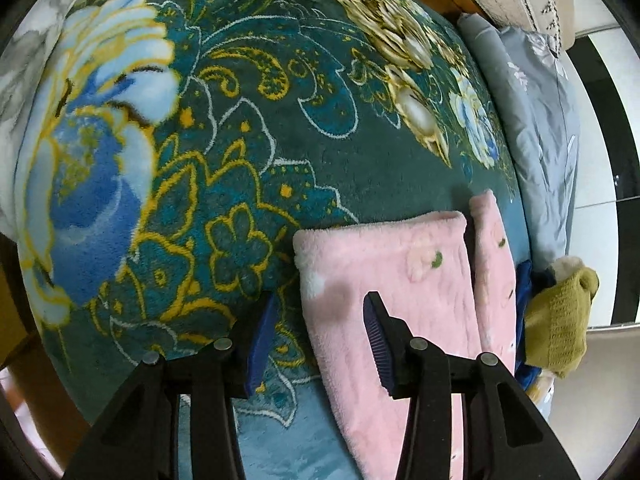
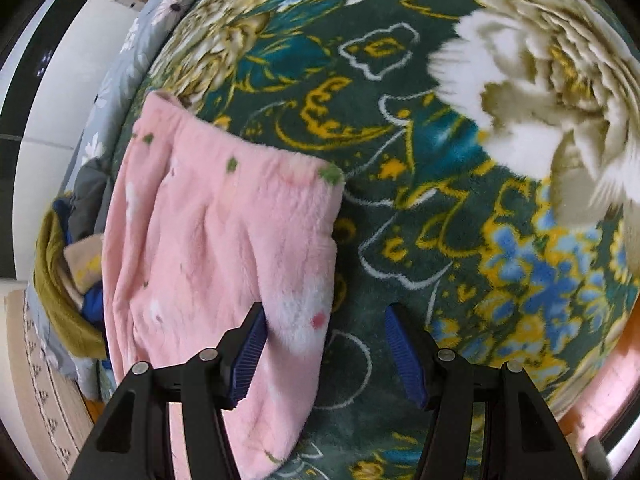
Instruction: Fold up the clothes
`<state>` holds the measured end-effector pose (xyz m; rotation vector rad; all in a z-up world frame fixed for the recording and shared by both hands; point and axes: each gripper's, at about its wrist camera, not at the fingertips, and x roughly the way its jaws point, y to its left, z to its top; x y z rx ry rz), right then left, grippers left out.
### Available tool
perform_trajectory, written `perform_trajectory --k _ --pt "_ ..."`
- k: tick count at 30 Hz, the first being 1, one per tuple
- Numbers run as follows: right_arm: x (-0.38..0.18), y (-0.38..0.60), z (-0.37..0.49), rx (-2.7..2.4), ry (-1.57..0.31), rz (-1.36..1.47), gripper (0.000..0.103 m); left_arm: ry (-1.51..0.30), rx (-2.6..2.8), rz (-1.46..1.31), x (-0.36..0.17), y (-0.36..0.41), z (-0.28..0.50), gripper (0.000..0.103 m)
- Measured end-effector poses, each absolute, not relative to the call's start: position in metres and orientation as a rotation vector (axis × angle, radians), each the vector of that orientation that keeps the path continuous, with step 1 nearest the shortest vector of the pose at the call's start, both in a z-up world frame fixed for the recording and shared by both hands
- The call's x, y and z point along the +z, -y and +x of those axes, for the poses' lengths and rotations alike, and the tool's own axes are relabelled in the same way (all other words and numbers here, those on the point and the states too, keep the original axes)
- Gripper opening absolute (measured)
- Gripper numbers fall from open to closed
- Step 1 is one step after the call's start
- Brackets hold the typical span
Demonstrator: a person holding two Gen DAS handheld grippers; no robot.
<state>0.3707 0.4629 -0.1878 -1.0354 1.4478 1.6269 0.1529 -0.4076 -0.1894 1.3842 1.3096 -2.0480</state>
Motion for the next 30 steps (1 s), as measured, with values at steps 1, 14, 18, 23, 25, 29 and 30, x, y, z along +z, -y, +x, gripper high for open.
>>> perform_trajectory --k 1,14,18,23,25,29,30 --pt "-0.188 -0.463 0.370 1.614 -1.451 -1.020 0.064 -1.298 -2.043 1.384 -0.189 0.407 0.153 0.041" --pt "-0.079 -0.462 0.362 2.022 -1.347 -0.836 0.004 -1.310 -2.273 1.141 -0.117 0.413 0.147 0.002" --pt "-0.093 -0.456 0.396 1.961 -1.244 -0.952 0.004 -1.195 -2.315 1.186 -0.125 0.411 0.169 0.002" --pt "-0.148 -0.452 0.420 1.744 -1.297 -1.054 0.004 -1.256 -2.080 1.311 -0.191 0.417 0.189 0.002" --pt "-0.156 -0.449 0.421 1.714 -1.302 -1.074 0.004 -1.278 -2.059 1.305 -0.194 0.420 0.192 0.002" --pt "-0.150 -0.453 0.417 1.709 -1.277 -1.099 0.004 -1.234 -2.111 1.335 -0.186 0.421 0.186 0.003" --pt "-0.148 -0.454 0.417 1.709 -1.274 -1.101 0.004 -1.220 -2.123 1.348 -0.184 0.420 0.185 0.003"
